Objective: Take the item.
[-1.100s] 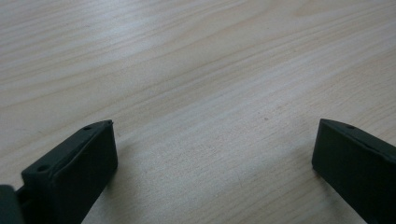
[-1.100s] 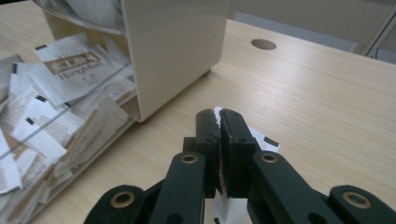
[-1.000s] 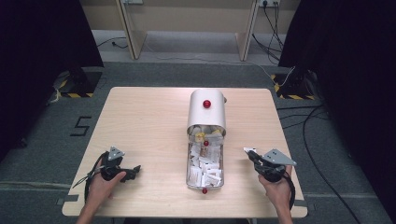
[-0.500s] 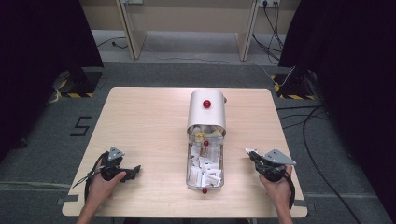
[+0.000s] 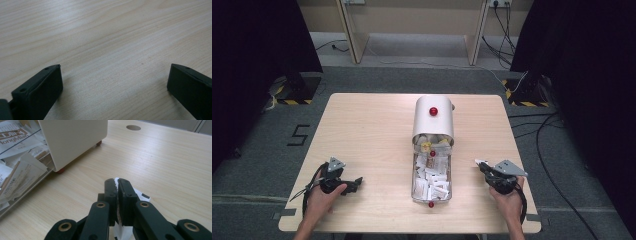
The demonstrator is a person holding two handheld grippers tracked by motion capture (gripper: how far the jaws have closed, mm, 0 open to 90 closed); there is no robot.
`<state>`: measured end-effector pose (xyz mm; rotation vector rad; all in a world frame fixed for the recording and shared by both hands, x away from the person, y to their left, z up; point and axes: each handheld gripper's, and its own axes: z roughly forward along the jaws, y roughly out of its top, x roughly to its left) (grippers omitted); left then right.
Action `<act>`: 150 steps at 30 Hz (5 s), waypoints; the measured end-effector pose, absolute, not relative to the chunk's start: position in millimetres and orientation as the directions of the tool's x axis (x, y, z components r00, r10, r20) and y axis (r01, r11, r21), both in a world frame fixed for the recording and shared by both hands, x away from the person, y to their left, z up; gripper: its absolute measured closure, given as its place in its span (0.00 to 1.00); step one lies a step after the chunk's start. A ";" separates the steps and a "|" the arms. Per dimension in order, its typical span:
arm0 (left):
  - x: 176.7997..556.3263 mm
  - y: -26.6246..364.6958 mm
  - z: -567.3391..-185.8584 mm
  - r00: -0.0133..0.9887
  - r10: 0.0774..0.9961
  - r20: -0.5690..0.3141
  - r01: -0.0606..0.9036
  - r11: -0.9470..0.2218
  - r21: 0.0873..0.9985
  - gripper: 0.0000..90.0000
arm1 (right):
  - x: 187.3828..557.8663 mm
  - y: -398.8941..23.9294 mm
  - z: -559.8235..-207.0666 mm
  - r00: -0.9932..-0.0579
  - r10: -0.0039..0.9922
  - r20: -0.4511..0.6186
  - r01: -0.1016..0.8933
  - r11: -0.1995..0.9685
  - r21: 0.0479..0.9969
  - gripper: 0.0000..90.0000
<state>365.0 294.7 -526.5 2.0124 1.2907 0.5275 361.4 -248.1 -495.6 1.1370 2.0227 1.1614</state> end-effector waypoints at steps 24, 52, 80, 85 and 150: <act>365.1 294.7 -526.5 0.426 0.904 -0.024 0.629 -0.277 0.726 0.00 | 366.2 -250.4 -503.5 -0.476 0.877 -0.068 0.430 0.300 0.851 0.95; 365.1 294.7 -526.5 0.426 0.904 -0.024 0.629 -0.277 0.727 0.00 | 366.8 -267.6 -504.3 -0.429 0.901 -0.061 0.447 0.271 0.853 0.94; 365.1 294.7 -526.5 0.426 0.904 -0.024 0.629 -0.277 0.727 0.00 | 361.3 -256.8 -490.4 -0.443 0.896 -0.036 0.437 0.251 0.864 0.66; 365.1 294.7 -526.5 0.426 0.904 -0.024 0.629 -0.277 0.727 0.00 | 358.4 -250.9 -487.6 -0.455 0.890 -0.022 0.449 0.252 0.857 0.52; 365.0 294.6 -526.5 0.426 0.904 -0.023 0.629 -0.277 0.727 0.00 | 283.0 -236.3 -505.3 -0.503 0.864 -0.018 0.503 0.310 0.807 0.33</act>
